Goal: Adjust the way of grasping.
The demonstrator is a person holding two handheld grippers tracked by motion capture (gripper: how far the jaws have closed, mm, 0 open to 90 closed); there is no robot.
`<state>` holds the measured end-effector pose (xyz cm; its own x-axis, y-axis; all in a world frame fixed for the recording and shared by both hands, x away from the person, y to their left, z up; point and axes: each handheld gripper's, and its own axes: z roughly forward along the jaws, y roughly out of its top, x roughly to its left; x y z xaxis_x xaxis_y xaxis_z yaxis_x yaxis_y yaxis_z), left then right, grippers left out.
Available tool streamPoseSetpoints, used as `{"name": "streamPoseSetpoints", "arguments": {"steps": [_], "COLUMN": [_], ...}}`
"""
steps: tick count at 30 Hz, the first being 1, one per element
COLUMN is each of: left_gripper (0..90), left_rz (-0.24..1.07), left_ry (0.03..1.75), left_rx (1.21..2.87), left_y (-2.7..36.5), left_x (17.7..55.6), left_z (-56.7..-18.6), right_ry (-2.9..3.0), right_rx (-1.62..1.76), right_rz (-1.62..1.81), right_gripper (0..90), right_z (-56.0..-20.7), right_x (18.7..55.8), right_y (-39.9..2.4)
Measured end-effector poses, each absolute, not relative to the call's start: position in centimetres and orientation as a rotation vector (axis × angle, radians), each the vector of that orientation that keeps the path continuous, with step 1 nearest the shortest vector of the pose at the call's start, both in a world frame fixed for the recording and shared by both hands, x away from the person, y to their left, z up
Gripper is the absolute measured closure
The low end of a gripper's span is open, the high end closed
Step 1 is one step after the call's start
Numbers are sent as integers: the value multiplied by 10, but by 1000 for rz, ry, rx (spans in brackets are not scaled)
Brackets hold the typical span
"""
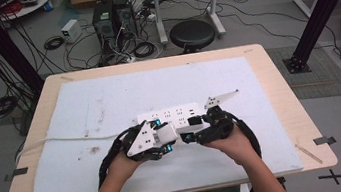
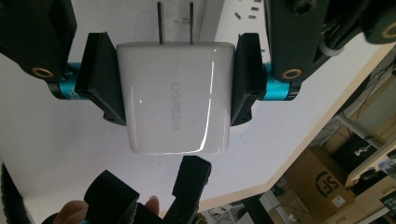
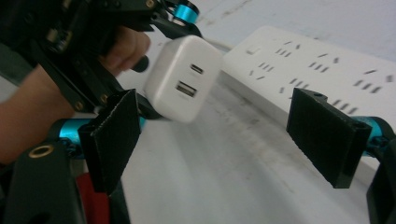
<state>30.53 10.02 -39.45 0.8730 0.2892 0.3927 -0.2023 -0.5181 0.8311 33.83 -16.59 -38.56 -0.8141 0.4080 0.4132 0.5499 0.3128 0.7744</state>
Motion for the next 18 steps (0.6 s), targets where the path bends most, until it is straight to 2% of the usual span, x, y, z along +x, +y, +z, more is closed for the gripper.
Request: {"name": "streamPoseSetpoints", "arguments": {"steps": [11,18], "left_gripper": [425,425], "left_rz": [714,728], "left_ry": [12,23], "left_rx": [1997,1972], "left_y": [84,82], "left_x": [293,292], "left_z": [-403,-401], "right_ry": [-2293,-2226], "right_rx": [-892,-863], "right_rz": [-1511,-1535], "right_gripper": [186,303], "right_z": [-399,-405], "right_x": [343,344], "right_y": [-152,-147]}}
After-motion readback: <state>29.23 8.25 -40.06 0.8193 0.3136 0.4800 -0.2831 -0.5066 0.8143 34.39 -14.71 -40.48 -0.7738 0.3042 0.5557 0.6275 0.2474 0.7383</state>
